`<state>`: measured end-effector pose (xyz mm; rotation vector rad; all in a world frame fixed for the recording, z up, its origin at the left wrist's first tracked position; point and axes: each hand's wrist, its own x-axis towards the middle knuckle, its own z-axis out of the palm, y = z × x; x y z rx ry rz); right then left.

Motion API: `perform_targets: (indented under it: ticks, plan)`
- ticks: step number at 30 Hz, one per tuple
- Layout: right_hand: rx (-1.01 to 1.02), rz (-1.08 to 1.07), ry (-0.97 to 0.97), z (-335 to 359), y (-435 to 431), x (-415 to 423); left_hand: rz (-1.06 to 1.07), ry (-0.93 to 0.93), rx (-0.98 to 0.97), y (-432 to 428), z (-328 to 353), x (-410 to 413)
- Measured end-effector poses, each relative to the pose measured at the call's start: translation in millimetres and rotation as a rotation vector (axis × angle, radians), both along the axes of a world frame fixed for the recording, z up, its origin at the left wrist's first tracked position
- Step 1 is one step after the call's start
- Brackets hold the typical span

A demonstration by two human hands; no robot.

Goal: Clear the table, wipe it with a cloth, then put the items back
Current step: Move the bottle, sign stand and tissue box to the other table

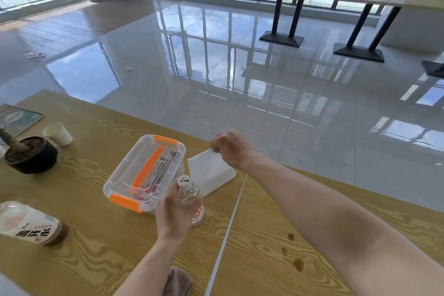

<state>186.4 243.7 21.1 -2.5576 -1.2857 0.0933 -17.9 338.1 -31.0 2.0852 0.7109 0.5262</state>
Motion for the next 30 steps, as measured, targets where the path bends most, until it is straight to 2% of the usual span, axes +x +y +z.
perform_targets:
  ticks: [13, 20, 26, 30]
  plan:
    - [-0.058, -0.030, -0.037, -14.7, 9.8, 3.5, -0.006, -0.004, 0.066, -0.4, -2.9, 1.8]
    - [0.053, -0.045, -0.011, -4.6, 3.3, -1.4, -0.020, 0.049, 0.024, 0.7, -0.5, 2.4]
    - [0.121, -0.073, 0.006, 6.5, -7.6, -12.6, -0.020, 0.023, -0.022, -1.3, 14.4, 0.2]
    - [0.183, -0.101, 0.013, 14.4, -17.4, -20.6, -0.024, 0.003, 0.066, -2.4, 29.7, -2.0]
